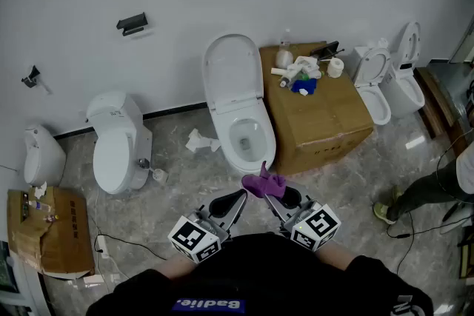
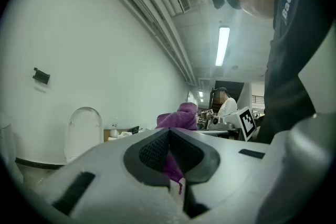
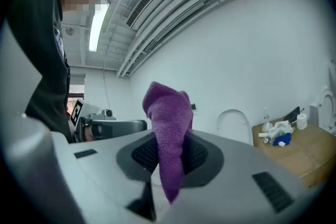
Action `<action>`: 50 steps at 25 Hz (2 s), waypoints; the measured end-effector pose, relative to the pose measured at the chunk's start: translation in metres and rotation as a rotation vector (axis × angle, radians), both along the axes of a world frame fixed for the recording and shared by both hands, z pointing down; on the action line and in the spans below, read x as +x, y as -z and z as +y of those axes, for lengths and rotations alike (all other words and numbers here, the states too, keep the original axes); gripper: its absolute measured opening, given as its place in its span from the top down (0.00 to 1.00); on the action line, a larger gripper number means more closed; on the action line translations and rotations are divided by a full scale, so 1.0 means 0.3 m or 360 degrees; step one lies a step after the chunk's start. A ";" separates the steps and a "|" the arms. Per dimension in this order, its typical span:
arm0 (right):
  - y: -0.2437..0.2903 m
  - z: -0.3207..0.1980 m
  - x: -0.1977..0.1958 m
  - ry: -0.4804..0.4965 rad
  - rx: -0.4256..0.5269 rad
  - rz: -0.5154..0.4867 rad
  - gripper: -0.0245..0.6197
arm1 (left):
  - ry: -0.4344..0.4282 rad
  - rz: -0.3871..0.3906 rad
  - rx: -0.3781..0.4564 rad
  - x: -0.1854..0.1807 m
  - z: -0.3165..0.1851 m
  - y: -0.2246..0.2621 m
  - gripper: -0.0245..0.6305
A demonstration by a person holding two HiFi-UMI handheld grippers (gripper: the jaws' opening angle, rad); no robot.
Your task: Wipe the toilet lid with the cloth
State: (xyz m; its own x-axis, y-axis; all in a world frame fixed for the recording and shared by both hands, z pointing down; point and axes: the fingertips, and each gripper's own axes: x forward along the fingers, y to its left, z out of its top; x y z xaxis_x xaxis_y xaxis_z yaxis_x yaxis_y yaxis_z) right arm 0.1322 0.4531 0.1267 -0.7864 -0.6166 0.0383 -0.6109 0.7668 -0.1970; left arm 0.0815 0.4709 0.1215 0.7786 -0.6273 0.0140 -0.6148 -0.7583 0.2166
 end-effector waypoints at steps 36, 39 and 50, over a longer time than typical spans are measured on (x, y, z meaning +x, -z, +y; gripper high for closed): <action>-0.030 -0.731 -0.294 -0.0032 -0.0050 0.0057 0.85 | 0.0084 0.0025 0.0068 -0.354 -0.778 -0.029 0.94; -0.015 -0.838 -0.351 -0.0105 -0.0045 0.0031 0.85 | 0.0010 0.0040 0.0060 -0.414 -0.886 -0.018 0.94; -0.018 -1.089 -0.361 -0.0170 -0.0041 -0.0008 0.85 | -0.0024 0.0045 0.0008 -0.424 -1.137 -0.040 0.94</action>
State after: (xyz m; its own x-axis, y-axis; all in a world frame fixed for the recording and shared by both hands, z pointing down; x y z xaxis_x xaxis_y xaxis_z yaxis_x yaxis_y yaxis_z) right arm 0.0238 0.1264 0.1322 -0.7164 -0.6958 0.0511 -0.6878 0.6921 -0.2191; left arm -0.0456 0.1299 0.1335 0.7881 -0.6154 -0.0110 -0.5970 -0.7686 0.2298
